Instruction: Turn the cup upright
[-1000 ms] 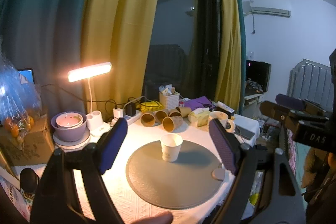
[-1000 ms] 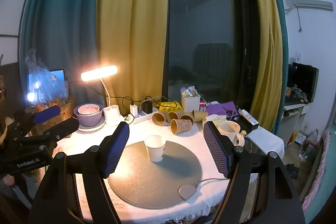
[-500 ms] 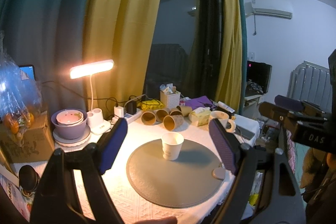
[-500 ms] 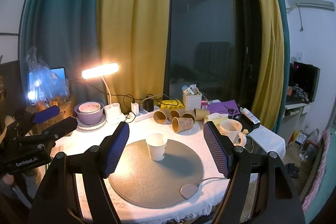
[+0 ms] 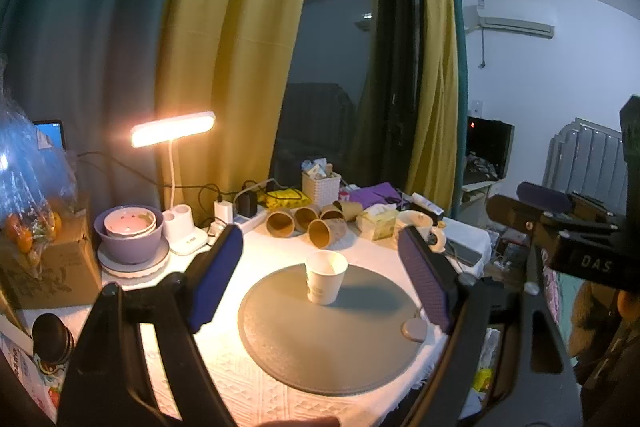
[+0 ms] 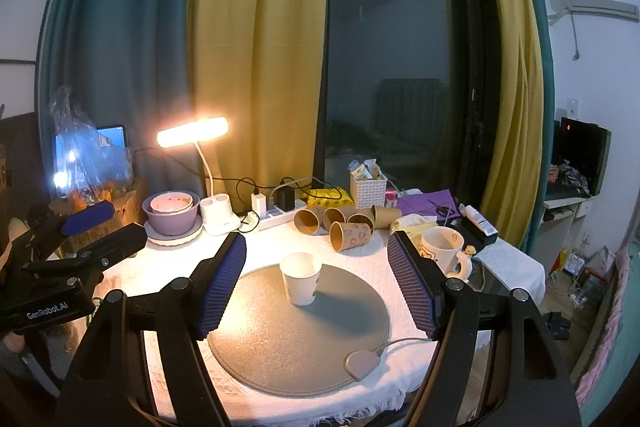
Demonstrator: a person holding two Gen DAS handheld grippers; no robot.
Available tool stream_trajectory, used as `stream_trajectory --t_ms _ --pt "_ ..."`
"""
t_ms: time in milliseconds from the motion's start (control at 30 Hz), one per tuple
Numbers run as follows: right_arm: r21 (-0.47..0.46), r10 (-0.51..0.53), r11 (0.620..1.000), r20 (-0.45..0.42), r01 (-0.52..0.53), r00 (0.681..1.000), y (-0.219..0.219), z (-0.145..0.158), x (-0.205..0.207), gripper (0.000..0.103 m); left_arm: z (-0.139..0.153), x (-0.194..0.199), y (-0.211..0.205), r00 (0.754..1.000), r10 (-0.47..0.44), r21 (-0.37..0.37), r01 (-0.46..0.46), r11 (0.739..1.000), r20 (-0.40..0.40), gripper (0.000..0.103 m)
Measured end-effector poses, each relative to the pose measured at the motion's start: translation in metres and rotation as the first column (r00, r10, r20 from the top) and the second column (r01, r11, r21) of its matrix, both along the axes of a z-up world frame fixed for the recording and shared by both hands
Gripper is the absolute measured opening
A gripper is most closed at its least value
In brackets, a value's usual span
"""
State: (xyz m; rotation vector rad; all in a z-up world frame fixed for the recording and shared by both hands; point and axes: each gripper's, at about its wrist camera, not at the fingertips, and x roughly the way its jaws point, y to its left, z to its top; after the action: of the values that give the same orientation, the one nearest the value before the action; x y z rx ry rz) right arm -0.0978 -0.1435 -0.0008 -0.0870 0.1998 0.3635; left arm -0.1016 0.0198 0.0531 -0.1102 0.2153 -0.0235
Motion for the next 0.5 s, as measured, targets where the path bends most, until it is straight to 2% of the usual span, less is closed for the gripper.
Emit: stream_trajectory --t_ms 500 --pt "-0.005 0.005 1.000 -0.006 -0.005 1.000 0.0029 -0.0034 -0.0017 0.076 -0.0002 -0.0001 0.0014 1.000 -0.002 -0.002 0.002 1.000 0.000 0.081"
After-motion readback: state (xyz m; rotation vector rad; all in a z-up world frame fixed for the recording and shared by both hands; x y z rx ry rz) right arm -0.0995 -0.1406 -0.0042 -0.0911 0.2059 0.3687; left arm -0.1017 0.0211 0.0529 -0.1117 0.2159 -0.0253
